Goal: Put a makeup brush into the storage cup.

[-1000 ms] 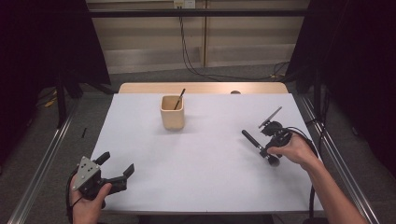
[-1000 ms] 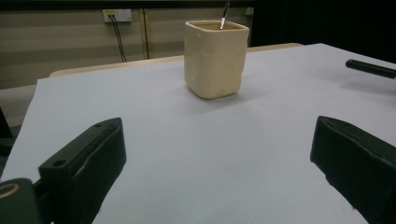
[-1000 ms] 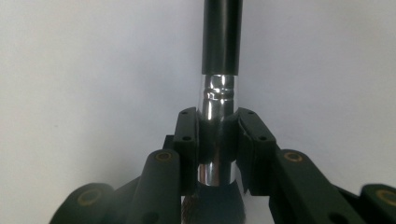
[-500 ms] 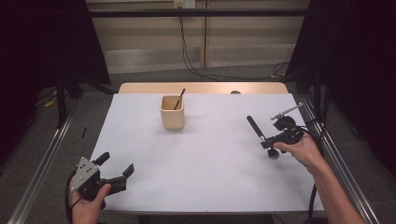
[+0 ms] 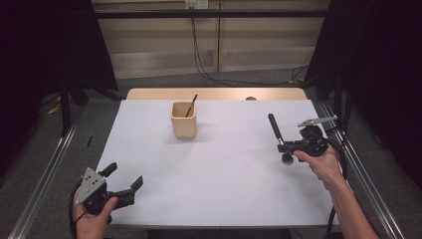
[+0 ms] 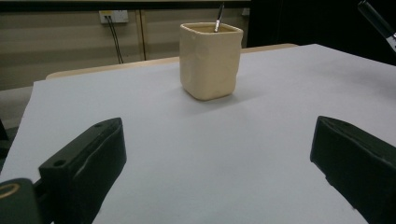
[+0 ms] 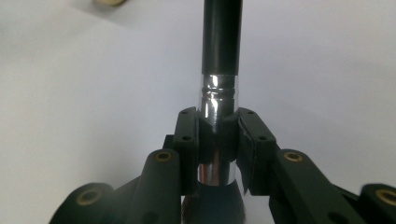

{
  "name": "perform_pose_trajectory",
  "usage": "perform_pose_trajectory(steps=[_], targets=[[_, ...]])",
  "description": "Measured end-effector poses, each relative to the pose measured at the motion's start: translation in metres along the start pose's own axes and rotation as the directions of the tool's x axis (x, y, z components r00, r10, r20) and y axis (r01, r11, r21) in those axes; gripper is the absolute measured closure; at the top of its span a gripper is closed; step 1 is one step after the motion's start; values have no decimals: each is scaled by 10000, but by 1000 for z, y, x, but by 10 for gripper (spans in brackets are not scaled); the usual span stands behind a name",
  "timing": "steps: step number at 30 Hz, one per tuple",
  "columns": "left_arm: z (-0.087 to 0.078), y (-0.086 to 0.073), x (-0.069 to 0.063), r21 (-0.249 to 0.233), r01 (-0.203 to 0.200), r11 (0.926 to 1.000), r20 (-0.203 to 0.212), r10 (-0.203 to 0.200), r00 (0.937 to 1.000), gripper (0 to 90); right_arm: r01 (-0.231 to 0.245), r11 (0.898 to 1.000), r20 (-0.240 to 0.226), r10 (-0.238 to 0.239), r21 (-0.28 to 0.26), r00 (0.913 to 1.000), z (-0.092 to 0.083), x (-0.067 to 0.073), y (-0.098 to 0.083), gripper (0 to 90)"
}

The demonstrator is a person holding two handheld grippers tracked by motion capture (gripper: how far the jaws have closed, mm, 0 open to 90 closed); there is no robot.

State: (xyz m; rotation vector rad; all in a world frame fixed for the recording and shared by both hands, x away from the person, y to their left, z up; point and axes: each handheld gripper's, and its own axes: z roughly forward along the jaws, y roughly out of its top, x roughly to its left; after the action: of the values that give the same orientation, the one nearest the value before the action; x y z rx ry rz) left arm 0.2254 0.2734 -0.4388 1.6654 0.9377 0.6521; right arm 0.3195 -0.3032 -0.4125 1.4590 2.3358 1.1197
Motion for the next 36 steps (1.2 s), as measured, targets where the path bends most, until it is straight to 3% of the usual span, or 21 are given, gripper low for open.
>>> perform_pose_trajectory(steps=[3,7,14,19,25,36], targets=[[0,0,0,-20,48,10000,2,-48,10000,35,71,9980,-30,-73,-629,10000,-3,0,-2,715],[-1,1,-1,-17,57,10000,64,-57,10000,35,81,9880,-122,-101,-1545,9999,-7,-1,-6,715],[-1,3,-10,-113,-84,9999,368,88,9993,31,489,9707,-310,-578,-2352,9978,-13,2,-9,715],[1,3,-9,-52,-57,10000,302,58,9995,30,589,9658,-586,-761,-2527,9954,-13,9,-11,715],[0,4,-10,-39,-385,9993,485,386,9981,26,902,9637,-1107,-1211,-2512,9865,-7,21,-9,716],[2,5,-13,-98,-231,9997,733,238,9970,26,1818,9570,-1900,-2264,-2262,9553,5,53,-2,716]])
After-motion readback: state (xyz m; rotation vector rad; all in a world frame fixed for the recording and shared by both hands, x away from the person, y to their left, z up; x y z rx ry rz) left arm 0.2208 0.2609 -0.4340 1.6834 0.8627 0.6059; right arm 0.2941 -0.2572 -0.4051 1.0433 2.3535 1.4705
